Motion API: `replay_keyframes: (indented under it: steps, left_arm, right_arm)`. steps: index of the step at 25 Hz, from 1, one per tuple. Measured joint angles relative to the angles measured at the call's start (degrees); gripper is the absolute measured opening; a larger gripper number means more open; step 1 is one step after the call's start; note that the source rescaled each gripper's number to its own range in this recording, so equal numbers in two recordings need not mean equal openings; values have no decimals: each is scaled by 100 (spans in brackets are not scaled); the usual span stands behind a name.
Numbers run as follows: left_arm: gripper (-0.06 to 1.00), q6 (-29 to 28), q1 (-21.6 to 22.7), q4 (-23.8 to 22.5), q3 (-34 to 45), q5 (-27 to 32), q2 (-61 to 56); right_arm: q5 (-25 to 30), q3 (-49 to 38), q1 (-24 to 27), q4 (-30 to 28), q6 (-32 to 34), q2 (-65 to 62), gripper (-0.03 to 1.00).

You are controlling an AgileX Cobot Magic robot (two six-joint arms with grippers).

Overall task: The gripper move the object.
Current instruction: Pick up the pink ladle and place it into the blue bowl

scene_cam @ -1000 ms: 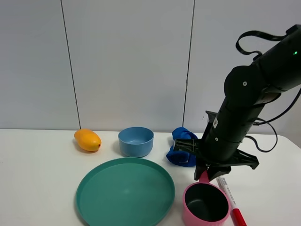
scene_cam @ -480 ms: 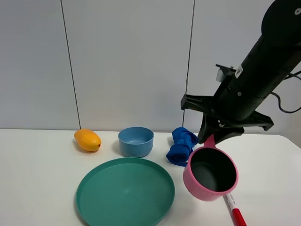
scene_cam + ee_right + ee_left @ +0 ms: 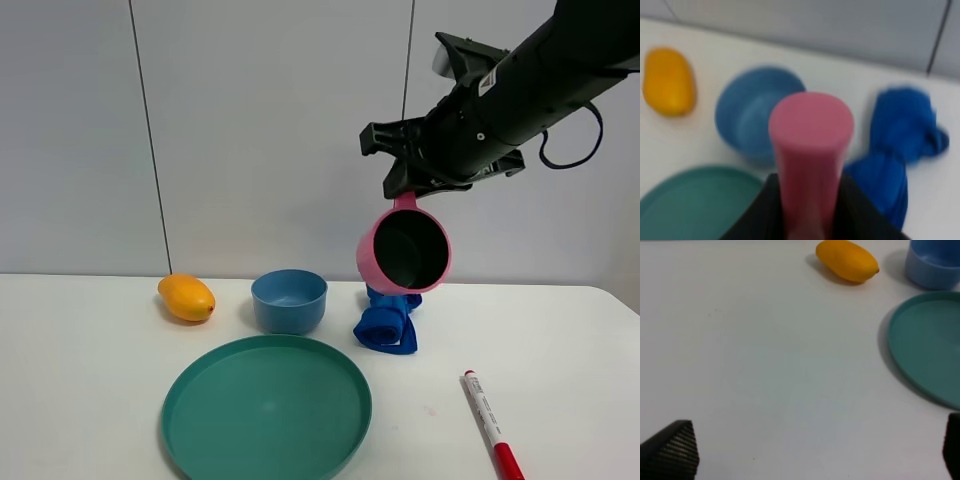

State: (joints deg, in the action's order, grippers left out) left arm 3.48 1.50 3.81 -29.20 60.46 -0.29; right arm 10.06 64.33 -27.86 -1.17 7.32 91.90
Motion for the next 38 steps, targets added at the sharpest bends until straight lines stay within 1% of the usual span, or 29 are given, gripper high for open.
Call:
replay_keyframes:
  steps: [3, 7, 9, 11, 16, 20, 27, 29, 38]
  left_arm:
    - [100, 0, 0, 0, 0, 0, 0]
    - [100, 0, 0, 0, 0, 0, 0]
    - [100, 0, 0, 0, 0, 0, 0]
    - [100, 0, 0, 0, 0, 0, 0]
    - [100, 0, 0, 0, 0, 0, 0]
    - [100, 0, 0, 0, 0, 0, 0]
    - [100, 0, 0, 0, 0, 0, 0]
    - [100, 0, 0, 0, 0, 0, 0]
    - [100, 0, 0, 0, 0, 0, 0]
  right_arm:
    - [-543, 1, -11, -12, -402, 198, 0]
    - [-1183, 1, -127, -62, -780, 505, 0]
    - [-1572, 14, -199, -83, -927, 672, 0]
    - [-1780, 149, -267, -113, -1003, 868, 0]
    - [-1820, 1030, -317, -370, -1047, 1580, 0]
    - [-1889, 1756, -362, -414, -1047, 2163, 0]
    - [-1894, 2586, -523, -669, -1063, 3044, 0]
    - [-1887, 2740, -557, -709, -1063, 3209, 0]
    - [-2032, 2765, -612, -720, -1067, 3576, 0]
